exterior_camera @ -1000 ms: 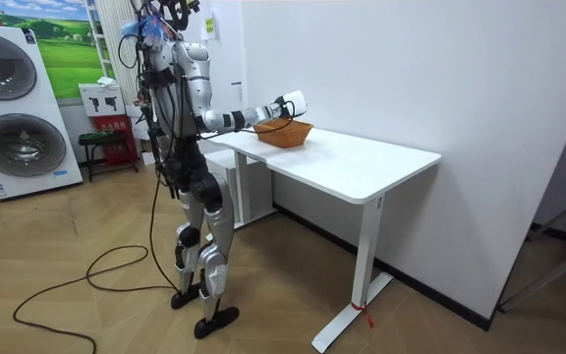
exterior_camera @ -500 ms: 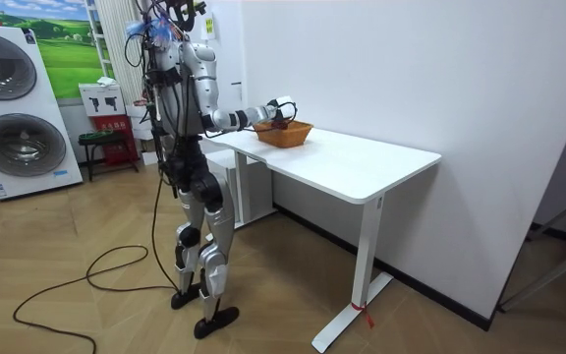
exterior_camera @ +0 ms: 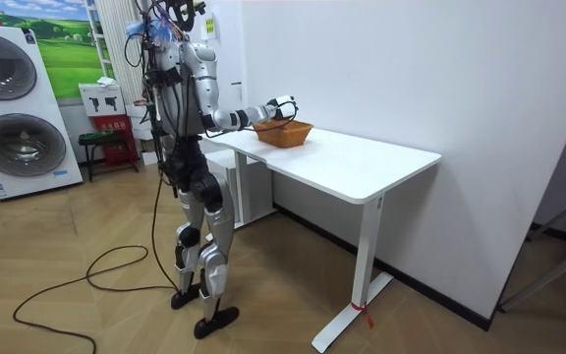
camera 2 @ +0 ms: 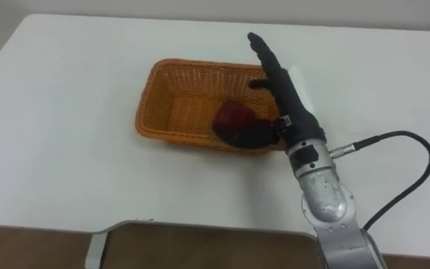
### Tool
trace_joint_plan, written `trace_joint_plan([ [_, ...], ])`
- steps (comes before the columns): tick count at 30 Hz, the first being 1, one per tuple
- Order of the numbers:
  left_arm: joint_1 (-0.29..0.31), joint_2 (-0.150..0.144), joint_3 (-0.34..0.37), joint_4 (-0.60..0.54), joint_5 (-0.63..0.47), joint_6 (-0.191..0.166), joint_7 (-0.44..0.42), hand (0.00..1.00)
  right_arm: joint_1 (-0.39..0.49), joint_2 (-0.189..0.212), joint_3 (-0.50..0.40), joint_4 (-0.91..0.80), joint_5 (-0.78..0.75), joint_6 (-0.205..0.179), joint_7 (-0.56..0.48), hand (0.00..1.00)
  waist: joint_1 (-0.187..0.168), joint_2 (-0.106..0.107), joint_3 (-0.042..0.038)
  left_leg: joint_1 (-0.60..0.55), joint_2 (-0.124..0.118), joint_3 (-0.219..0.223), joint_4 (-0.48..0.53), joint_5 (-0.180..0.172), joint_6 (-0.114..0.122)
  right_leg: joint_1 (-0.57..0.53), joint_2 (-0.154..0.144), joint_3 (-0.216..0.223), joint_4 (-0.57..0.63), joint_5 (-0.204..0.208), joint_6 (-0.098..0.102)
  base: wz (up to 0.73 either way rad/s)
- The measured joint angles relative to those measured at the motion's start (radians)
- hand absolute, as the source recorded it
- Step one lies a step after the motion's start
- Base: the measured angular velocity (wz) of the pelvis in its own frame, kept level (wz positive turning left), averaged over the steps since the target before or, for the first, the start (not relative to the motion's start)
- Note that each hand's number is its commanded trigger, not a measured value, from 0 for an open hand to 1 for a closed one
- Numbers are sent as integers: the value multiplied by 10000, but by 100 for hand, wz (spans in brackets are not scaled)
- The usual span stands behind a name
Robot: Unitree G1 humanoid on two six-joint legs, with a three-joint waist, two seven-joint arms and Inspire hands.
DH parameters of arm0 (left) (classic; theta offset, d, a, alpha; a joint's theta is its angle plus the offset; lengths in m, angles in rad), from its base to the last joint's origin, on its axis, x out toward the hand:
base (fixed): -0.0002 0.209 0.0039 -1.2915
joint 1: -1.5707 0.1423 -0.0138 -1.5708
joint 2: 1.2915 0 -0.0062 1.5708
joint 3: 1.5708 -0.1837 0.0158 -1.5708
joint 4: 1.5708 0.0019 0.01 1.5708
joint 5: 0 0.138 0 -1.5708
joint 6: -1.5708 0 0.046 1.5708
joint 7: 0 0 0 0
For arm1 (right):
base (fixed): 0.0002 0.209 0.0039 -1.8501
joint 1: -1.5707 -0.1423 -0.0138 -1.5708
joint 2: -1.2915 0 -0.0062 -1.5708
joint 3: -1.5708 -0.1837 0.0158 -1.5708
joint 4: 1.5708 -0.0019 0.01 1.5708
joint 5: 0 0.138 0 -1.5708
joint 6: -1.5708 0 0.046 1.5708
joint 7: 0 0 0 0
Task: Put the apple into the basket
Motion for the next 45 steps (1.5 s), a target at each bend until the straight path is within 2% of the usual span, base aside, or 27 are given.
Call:
trace_joint_plan([
  [4,158,-19,309,63,3,-17,87,0,6,15,-1011,-121,35,-12,-874,0,-219,-73,-19,-43,-27,-77,2,15,22,-2,-25,-63,-8,0,2,6],
  [6,307,-33,754,193,40,-45,163,0,8,0,-2010,-128,44,-108,-1822,0,-359,-171,-83,-3,-25,-56,-11,15,22,43,-20,-57,-37,2,4,0],
  [8,478,-29,1057,193,38,-83,239,0,5,-17,-2852,-128,147,-273,-2722,0,-477,-230,-112,3,-24,-55,-12,15,22,51,-13,-55,-42,2,4,0],
  [10,624,-23,1078,192,6,-85,431,0,8,-34,-3536,-126,430,-481,-3683,0,-624,-239,-113,34,-24,-32,-11,15,22,89,-13,-50,-69,3,5,0],
  [12,789,-18,1158,166,-165,-97,592,0,68,-44,-4312,-100,1160,-661,-4796,0,-864,-242,-107,76,-20,44,-21,15,21,149,-4,-12,-176,17,25,-8],
  [16,1063,-12,1563,96,-150,-153,858,0,282,-96,-5668,426,3207,-867,-6027,0,-1199,-198,-99,81,-6,57,-16,13,20,178,3,-21,-181,25,21,0],
  [19,1513,-15,1900,-295,-160,-143,955,0,351,-119,-7041,2456,5014,-889,-6900,0,-1622,-163,-90,136,-10,10,-43,8,19,284,-5,-58,-169,25,22,4],
  [22,1597,-25,2201,-471,-140,-117,965,0,487,-118,-7705,3591,6607,-874,-7411,0,-1806,-97,-88,34,-18,-53,-102,4,19,205,3,-46,-146,25,23,3],
  [25,1588,-22,2388,-649,-104,6,1003,0,471,-275,-8361,6219,8424,-857,-7658,0,-1921,-31,-113,-8,-24,-36,-91,5,19,105,20,40,-89,25,23,-5],
  [29,1592,-63,2716,-967,29,82,1012,0,499,-267,-8815,8723,10353,-658,-7505,0,-1962,13,-106,-18,-28,-10,-19,11,20,55,12,53,4,-9,24,0],
  [32,1553,-100,2875,-1011,290,99,946,0,596,-225,-8801,10974,11170,-572,-6788,0,-1872,-2,-110,-30,-37,-8,6,10,19,65,-4,45,3,-44,27,0],
  [35,1539,-191,2881,-1033,353,325,762,0,788,91,-8514,12479,11325,-215,-5958,0,-1841,-5,-113,-19,-61,-20,-6,10,20,64,-26,49,7,-91,45,2],
  [37,1503,-240,2896,-1020,485,482,709,0,863,508,-8323,13142,11245,68,-5230,0,-1745,-1,-118,31,-56,3,-17,10,20,88,-18,78,10,-91,45,-2],
  [38,1488,-263,2895,-1012,448,493,708,0,940,632,-8119,13219,11147,112,-5052,0,-1733,7,-112,42,-56,10,-18,10,20,90,-17,93,10,-90,45,-4],
  [40,1340,-334,2892,-922,443,518,626,0,1099,831,-7222,13909,9771,488,-4155,0,-1681,22,-108,105,-66,-36,-18,10,21,176,-31,55,7,-90,45,0],
  [43,1218,-414,2875,-924,437,524,546,0,1168,838,-6128,14352,7986,915,-3180,0,-1465,22,-88,251,-55,14,-104,8,19,253,-23,76,3,-92,42,-3],
  [45,1193,-452,2825,-894,379,539,544,0,1177,821,-5562,14366,6859,1072,-2697,0,-1362,36,-55,308,-58,13,-130,6,20,283,-18,100,-10,-92,42,-2],
])
